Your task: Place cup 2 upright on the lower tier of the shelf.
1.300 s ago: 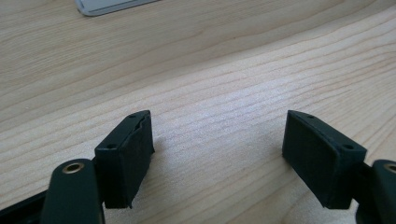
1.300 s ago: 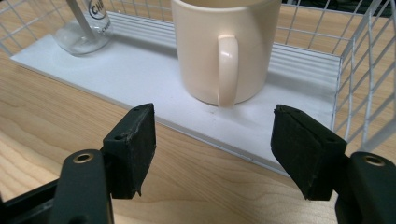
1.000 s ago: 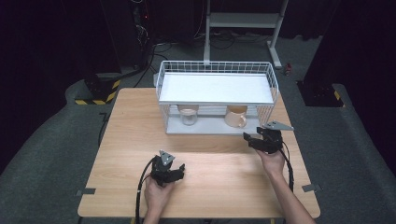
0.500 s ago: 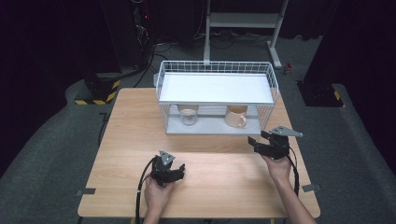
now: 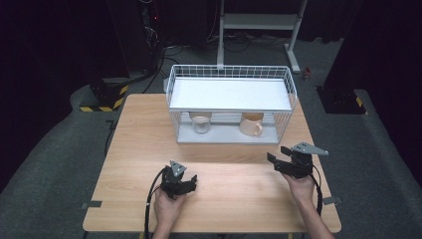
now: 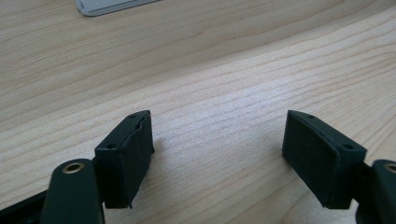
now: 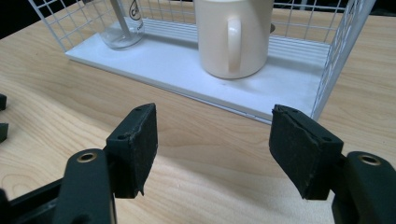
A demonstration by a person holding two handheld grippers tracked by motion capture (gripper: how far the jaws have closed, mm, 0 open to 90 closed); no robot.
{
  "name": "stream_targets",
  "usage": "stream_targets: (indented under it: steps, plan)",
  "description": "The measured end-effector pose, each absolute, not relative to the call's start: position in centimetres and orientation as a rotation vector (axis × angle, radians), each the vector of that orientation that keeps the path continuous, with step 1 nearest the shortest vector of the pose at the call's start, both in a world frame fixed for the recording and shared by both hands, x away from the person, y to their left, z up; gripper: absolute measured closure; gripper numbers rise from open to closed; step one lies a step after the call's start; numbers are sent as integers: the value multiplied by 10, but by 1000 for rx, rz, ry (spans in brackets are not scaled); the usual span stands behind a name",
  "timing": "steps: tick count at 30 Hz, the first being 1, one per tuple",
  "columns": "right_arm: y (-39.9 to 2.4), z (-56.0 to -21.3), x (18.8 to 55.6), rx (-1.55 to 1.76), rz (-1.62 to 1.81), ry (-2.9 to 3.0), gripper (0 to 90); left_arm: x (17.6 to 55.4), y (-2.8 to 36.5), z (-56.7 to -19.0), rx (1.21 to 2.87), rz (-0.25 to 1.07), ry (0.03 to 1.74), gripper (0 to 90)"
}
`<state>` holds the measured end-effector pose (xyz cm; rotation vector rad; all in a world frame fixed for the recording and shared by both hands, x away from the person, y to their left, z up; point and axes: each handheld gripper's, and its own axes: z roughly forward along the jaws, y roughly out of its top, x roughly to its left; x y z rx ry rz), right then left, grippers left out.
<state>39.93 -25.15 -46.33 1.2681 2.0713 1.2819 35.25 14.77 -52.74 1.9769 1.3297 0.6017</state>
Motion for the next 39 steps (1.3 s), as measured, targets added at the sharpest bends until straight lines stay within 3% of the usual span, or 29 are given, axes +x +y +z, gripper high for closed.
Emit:
stream_targets:
  steps: [39]
  plan:
    - [-250, -509, 372, 1298, 1174, 2175, 350, 352, 148, -527, 1977, 602, 1329, 253]
